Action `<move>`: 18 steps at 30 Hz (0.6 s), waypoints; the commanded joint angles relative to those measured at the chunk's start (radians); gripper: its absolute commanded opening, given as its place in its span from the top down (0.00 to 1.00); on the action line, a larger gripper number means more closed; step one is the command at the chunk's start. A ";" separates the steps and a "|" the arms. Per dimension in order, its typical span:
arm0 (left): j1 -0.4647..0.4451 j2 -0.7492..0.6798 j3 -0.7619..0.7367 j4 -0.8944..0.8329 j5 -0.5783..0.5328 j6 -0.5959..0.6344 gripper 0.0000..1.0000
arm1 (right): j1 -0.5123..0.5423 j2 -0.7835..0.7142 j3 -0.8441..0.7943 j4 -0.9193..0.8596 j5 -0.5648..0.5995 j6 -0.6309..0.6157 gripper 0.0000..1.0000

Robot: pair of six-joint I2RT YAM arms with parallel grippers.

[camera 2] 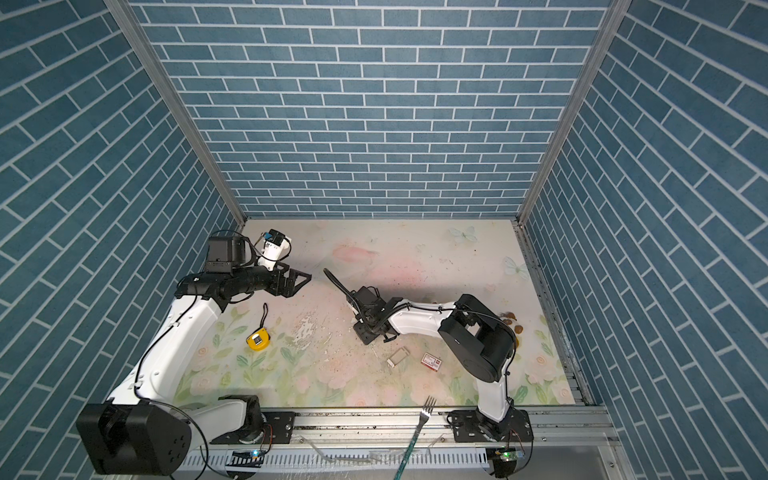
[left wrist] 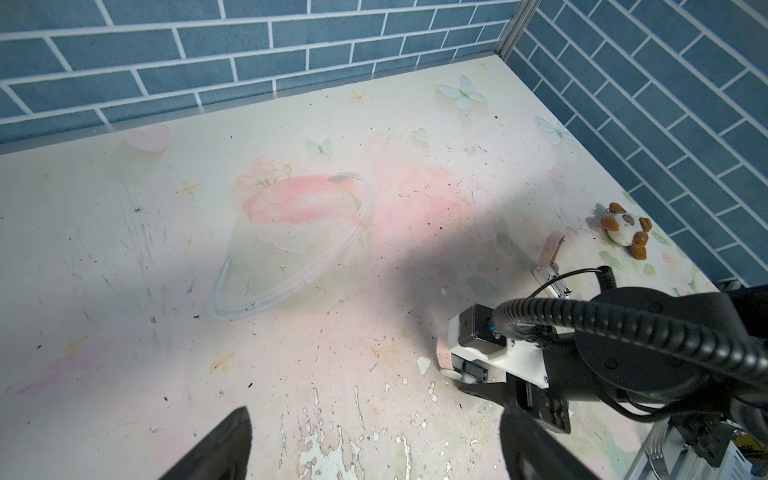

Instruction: Load the staples into the stapler

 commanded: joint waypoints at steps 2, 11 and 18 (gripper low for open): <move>0.007 0.002 0.048 -0.018 0.009 0.010 0.06 | 0.004 -0.091 -0.035 -0.053 0.033 0.022 0.53; -0.008 0.026 0.096 -0.053 -0.004 0.042 0.06 | 0.003 -0.238 -0.100 -0.060 0.015 0.081 0.52; -0.148 0.098 0.162 -0.149 -0.127 0.197 0.07 | 0.001 -0.284 -0.175 -0.037 -0.014 0.256 0.63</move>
